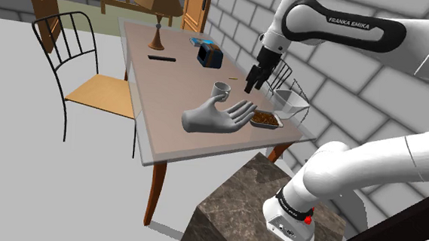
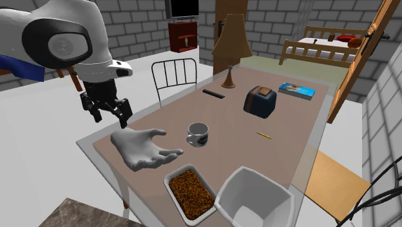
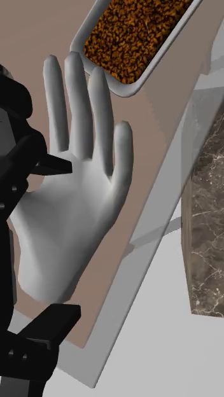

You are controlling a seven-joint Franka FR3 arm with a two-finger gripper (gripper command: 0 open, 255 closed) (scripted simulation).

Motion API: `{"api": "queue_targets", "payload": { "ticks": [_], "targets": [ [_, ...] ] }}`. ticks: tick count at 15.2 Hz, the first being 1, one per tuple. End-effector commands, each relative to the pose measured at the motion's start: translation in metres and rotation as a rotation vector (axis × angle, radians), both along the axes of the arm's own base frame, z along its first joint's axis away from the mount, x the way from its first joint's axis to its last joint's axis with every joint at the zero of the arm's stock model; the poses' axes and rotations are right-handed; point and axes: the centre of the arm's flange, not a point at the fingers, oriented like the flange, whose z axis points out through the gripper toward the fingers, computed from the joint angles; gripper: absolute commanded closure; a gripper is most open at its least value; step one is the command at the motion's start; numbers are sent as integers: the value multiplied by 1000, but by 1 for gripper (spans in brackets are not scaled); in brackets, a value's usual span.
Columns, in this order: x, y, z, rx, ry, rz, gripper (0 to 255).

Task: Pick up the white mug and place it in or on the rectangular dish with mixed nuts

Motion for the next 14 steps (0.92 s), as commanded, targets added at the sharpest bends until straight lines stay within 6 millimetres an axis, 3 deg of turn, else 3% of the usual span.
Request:
{"api": "queue_targets", "payload": {
  "ticks": [1, 14],
  "targets": [
    [16, -16, -11, -3, -1, -6, 0],
    [128, -121, -82, -17, -3, -43, 0]
  ]
}}
